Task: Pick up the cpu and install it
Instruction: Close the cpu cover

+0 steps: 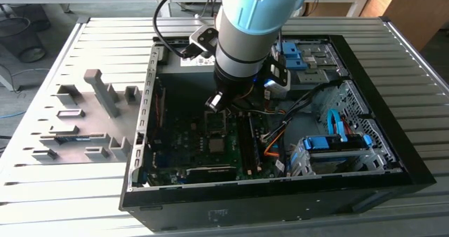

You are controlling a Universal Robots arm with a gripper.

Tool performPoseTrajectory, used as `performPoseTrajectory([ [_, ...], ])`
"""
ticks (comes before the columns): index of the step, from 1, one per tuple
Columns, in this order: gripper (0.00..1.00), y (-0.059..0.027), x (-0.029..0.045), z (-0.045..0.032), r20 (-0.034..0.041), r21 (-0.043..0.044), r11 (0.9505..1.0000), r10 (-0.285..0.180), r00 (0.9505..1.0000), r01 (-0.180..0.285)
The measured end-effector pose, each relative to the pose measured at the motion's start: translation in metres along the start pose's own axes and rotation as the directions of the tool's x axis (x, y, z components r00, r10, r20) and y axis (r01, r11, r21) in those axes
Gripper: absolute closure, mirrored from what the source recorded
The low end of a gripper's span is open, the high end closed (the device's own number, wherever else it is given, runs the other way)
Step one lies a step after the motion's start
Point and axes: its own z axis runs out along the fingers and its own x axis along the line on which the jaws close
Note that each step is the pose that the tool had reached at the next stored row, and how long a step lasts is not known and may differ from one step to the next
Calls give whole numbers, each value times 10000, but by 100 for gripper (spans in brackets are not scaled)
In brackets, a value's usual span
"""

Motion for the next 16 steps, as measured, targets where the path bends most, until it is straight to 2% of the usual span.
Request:
performPoseTrajectory([
  [5,90,0,0,-1,-20,-14,10000,-80,10000,80],
  [9,90,0,0,-1,-128,-93,9986,-515,9986,514],
  [16,90,0,0,-1,-227,-172,9956,-928,9954,924],
])
